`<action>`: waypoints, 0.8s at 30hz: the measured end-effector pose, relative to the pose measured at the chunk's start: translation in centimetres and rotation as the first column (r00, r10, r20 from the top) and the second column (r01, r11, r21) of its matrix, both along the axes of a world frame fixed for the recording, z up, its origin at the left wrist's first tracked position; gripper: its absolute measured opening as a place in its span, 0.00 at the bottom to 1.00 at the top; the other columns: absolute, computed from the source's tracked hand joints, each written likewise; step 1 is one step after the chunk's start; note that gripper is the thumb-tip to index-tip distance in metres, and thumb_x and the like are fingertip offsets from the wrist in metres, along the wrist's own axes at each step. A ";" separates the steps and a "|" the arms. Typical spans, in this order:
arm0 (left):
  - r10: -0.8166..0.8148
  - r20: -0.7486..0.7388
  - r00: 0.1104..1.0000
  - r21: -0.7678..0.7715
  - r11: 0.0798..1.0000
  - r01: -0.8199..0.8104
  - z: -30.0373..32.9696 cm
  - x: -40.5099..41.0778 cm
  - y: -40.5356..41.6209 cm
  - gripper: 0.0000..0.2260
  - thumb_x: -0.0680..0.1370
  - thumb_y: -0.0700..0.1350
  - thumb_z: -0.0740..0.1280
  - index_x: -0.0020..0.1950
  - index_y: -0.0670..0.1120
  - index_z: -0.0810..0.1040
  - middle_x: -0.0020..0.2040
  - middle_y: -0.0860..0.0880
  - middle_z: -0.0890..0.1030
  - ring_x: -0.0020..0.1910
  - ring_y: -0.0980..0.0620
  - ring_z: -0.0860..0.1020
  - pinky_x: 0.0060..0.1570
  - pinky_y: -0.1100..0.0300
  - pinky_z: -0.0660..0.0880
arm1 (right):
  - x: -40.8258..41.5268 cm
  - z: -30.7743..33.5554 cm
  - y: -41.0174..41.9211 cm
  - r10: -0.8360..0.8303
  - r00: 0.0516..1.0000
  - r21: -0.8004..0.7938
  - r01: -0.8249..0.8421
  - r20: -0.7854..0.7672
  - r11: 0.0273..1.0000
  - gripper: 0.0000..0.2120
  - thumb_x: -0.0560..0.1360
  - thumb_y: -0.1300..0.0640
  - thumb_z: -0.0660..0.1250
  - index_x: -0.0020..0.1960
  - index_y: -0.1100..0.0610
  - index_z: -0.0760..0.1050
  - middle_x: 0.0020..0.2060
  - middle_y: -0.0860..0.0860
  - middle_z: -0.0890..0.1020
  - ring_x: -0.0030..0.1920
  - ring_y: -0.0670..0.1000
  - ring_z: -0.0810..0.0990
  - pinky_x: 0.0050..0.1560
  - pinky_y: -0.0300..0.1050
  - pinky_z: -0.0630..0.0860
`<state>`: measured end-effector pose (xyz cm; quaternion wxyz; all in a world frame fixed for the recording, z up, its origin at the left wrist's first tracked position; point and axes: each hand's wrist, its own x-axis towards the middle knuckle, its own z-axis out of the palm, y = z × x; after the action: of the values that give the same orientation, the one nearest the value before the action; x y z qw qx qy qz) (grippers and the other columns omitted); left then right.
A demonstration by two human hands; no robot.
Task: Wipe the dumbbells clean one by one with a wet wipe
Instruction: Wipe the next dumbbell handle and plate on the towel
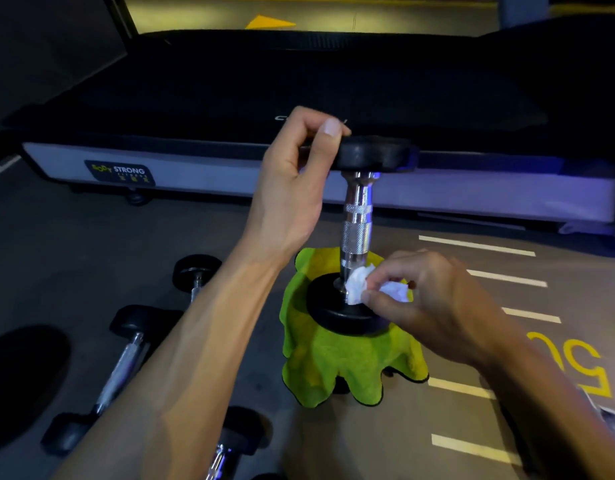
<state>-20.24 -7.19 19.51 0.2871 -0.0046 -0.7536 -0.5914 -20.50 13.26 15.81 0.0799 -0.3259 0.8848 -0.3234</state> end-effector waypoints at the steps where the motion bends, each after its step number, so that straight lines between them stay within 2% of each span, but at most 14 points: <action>1: -0.005 0.017 1.000 0.002 1.000 0.005 0.0 -0.1 -0.2 0.09 0.87 0.48 0.61 0.49 0.52 0.77 0.49 0.50 0.82 0.50 0.54 0.78 0.59 0.36 0.78 | -0.1 0.3 0.1 0.009 1.000 0.013 -0.009 0.008 1.000 0.06 0.71 0.43 0.68 0.37 0.41 0.81 0.38 0.35 0.82 0.44 0.37 0.79 0.44 0.29 0.69; 2: -0.010 0.037 0.999 -0.005 1.000 0.011 0.0 -0.3 -0.5 0.09 0.87 0.48 0.62 0.49 0.48 0.77 0.49 0.48 0.83 0.49 0.54 0.78 0.58 0.39 0.79 | -0.2 0.6 0.0 0.024 1.000 0.047 -0.024 0.007 0.999 0.08 0.71 0.42 0.67 0.38 0.43 0.82 0.39 0.36 0.83 0.45 0.39 0.80 0.45 0.32 0.71; 4: -0.030 0.075 0.997 -0.034 0.999 0.033 0.5 -0.3 -0.9 0.11 0.87 0.48 0.63 0.50 0.41 0.76 0.49 0.44 0.83 0.47 0.57 0.78 0.54 0.48 0.79 | -0.3 1.5 -0.4 0.054 0.998 0.154 -0.051 -0.013 0.987 0.10 0.72 0.40 0.66 0.40 0.44 0.82 0.40 0.40 0.84 0.45 0.44 0.81 0.51 0.46 0.76; 7: -0.074 0.127 0.989 -0.071 0.994 0.084 1.8 -0.2 -0.7 0.11 0.85 0.48 0.66 0.45 0.44 0.74 0.52 0.36 0.82 0.45 0.56 0.76 0.50 0.58 0.73 | -0.7 3.4 -1.1 0.102 0.995 0.352 -0.091 -0.013 0.932 0.07 0.74 0.42 0.68 0.38 0.41 0.79 0.44 0.45 0.85 0.51 0.53 0.82 0.52 0.50 0.77; 9: -0.072 0.163 0.984 -0.094 0.992 0.088 2.7 -0.2 -0.6 0.12 0.85 0.46 0.68 0.42 0.50 0.73 0.46 0.42 0.83 0.43 0.59 0.75 0.48 0.63 0.70 | -0.8 4.4 -1.7 0.142 0.989 0.451 -0.108 -0.042 0.886 0.06 0.75 0.44 0.68 0.42 0.43 0.81 0.47 0.49 0.85 0.54 0.57 0.82 0.50 0.49 0.76; 11: -0.065 0.173 0.983 -0.087 0.993 0.082 3.2 -0.2 -0.6 0.13 0.85 0.44 0.69 0.41 0.51 0.73 0.41 0.50 0.80 0.39 0.63 0.74 0.46 0.66 0.70 | -0.6 4.9 -2.3 0.163 0.982 0.491 -0.097 -0.094 0.866 0.06 0.77 0.46 0.68 0.43 0.46 0.80 0.50 0.52 0.84 0.54 0.60 0.82 0.49 0.49 0.73; 13: -0.036 0.168 0.985 -0.047 0.998 0.044 3.1 0.0 -0.9 0.13 0.84 0.45 0.70 0.41 0.49 0.73 0.40 0.49 0.80 0.39 0.63 0.75 0.47 0.67 0.70 | 0.0 5.6 -3.0 0.193 0.972 0.522 -0.096 -0.135 0.848 0.06 0.79 0.48 0.66 0.45 0.46 0.78 0.51 0.55 0.83 0.55 0.63 0.82 0.47 0.49 0.71; 14: -0.023 0.162 0.987 -0.030 0.999 0.028 3.0 0.1 -1.1 0.12 0.84 0.45 0.70 0.41 0.48 0.73 0.40 0.49 0.81 0.40 0.62 0.76 0.47 0.67 0.71 | 0.3 5.8 -3.2 0.209 0.965 0.542 -0.091 -0.160 0.836 0.05 0.81 0.49 0.66 0.48 0.46 0.79 0.53 0.56 0.82 0.55 0.63 0.81 0.47 0.48 0.70; 16: -0.027 0.145 0.989 -0.024 0.999 0.031 2.7 0.2 -1.3 0.12 0.83 0.45 0.72 0.42 0.48 0.74 0.40 0.55 0.82 0.40 0.62 0.77 0.48 0.65 0.73 | 0.8 5.7 -3.2 0.246 0.941 0.561 -0.076 -0.234 0.825 0.05 0.82 0.50 0.65 0.54 0.47 0.80 0.53 0.56 0.82 0.56 0.63 0.81 0.46 0.48 0.67; 19: -0.045 0.104 0.994 -0.034 0.998 0.049 2.2 0.2 -1.4 0.10 0.81 0.47 0.74 0.42 0.52 0.76 0.41 0.59 0.84 0.41 0.62 0.78 0.50 0.60 0.75 | 1.6 3.8 -2.4 0.262 0.898 0.427 -0.095 -0.352 0.899 0.03 0.81 0.50 0.64 0.53 0.46 0.77 0.52 0.49 0.83 0.54 0.61 0.82 0.44 0.51 0.71; 21: -0.042 0.067 0.997 -0.029 0.999 0.044 2.0 0.3 -1.3 0.10 0.80 0.50 0.74 0.41 0.55 0.77 0.42 0.58 0.84 0.42 0.60 0.79 0.50 0.57 0.76 | 2.0 1.9 -1.7 0.179 0.905 0.246 -0.086 -0.386 0.965 0.04 0.81 0.50 0.65 0.52 0.46 0.79 0.51 0.45 0.84 0.52 0.57 0.82 0.43 0.51 0.75; 23: -0.044 0.048 0.998 -0.028 0.999 0.046 1.8 0.4 -1.0 0.10 0.80 0.49 0.75 0.41 0.54 0.77 0.40 0.59 0.83 0.40 0.59 0.78 0.47 0.58 0.75 | 2.1 0.1 -1.1 0.048 0.947 0.025 -0.043 -0.319 0.999 0.04 0.79 0.52 0.70 0.51 0.45 0.83 0.45 0.39 0.83 0.47 0.46 0.82 0.42 0.46 0.74; 24: -0.046 0.041 0.998 -0.023 0.999 0.046 1.7 0.5 -1.0 0.10 0.80 0.48 0.75 0.41 0.53 0.77 0.39 0.59 0.82 0.38 0.60 0.77 0.45 0.60 0.73 | 1.9 -0.7 -1.0 0.012 0.964 -0.075 -0.033 -0.267 0.997 0.04 0.78 0.54 0.73 0.49 0.46 0.85 0.42 0.36 0.80 0.44 0.42 0.80 0.41 0.38 0.70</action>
<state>-19.77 -8.18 21.21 0.2582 -0.0135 -0.7658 -0.5888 -18.64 12.29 15.10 -0.0492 -0.3792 0.8703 -0.3103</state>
